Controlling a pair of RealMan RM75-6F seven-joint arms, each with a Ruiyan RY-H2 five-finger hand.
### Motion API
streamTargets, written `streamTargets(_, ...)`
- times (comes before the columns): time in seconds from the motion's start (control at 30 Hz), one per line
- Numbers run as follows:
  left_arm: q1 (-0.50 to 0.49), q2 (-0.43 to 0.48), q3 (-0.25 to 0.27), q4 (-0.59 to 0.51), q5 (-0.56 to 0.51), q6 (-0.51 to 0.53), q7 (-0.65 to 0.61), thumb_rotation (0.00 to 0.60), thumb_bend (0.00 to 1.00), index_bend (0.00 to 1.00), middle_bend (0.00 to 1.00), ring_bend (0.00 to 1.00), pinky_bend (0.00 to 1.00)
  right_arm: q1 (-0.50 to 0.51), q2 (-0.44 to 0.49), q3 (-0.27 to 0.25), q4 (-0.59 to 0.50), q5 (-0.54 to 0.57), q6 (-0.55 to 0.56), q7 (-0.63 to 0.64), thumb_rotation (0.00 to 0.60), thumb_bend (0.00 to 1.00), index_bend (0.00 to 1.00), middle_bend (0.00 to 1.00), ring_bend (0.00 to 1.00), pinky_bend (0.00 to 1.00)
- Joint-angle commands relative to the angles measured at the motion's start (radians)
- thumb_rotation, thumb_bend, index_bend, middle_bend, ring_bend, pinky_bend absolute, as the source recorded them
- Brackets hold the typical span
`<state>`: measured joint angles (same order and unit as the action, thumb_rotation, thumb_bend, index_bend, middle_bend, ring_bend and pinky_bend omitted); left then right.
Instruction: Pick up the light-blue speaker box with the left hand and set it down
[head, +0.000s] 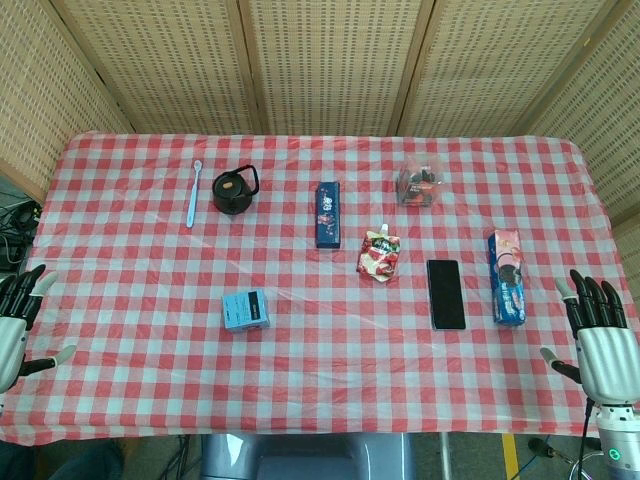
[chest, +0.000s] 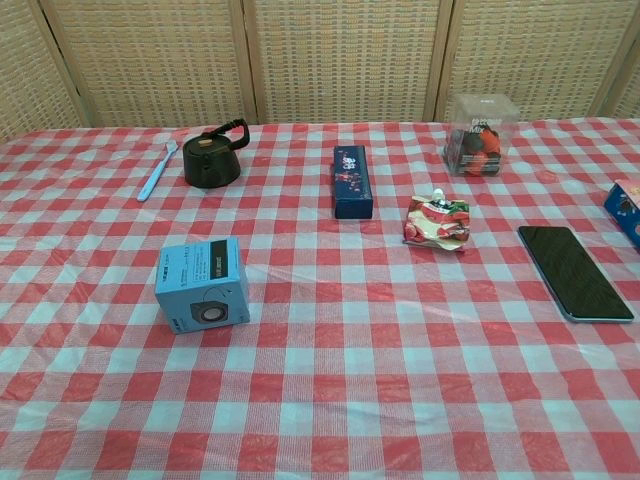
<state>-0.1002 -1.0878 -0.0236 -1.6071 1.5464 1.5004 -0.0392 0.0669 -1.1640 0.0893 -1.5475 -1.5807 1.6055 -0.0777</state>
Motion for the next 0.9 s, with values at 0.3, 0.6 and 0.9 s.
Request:
streamTargets(0.3, -0.057, -0.006, 0.013, -0.057, 0.055, -0.076, 0.012, 0.6, 0.0, 0.0, 0.0, 0.0, 0.0, -0.001, 0.004, 0.001, -0.004, -0.001, 0.002, 0.003, 0.6, 0.0, 0.0, 0.0, 0.0, 0.0)
streamTargets(0.6, -0.246, -0.134, -0.032, -0.136, -0.015, -0.37, 0.107, 0.6, 0.0, 0.0, 0.0, 0.0, 0.0, 0.002, 0.005, 0.018, 0.002, 0.036, -0.012, 0.007, 0.6, 0.0, 0.0, 0.0, 0.0, 0.0)
streamTargets(0.9, -0.39, -0.383, -0.104, -0.028, -0.15, -0.531, 0.115, 0.6, 0.0, 0.0, 0.0, 0.0, 0.0, 0.013, -0.005, 0.031, 0.023, 0.08, -0.046, -0.004, 0.6, 0.0, 0.0, 0.0, 0.0, 0.0)
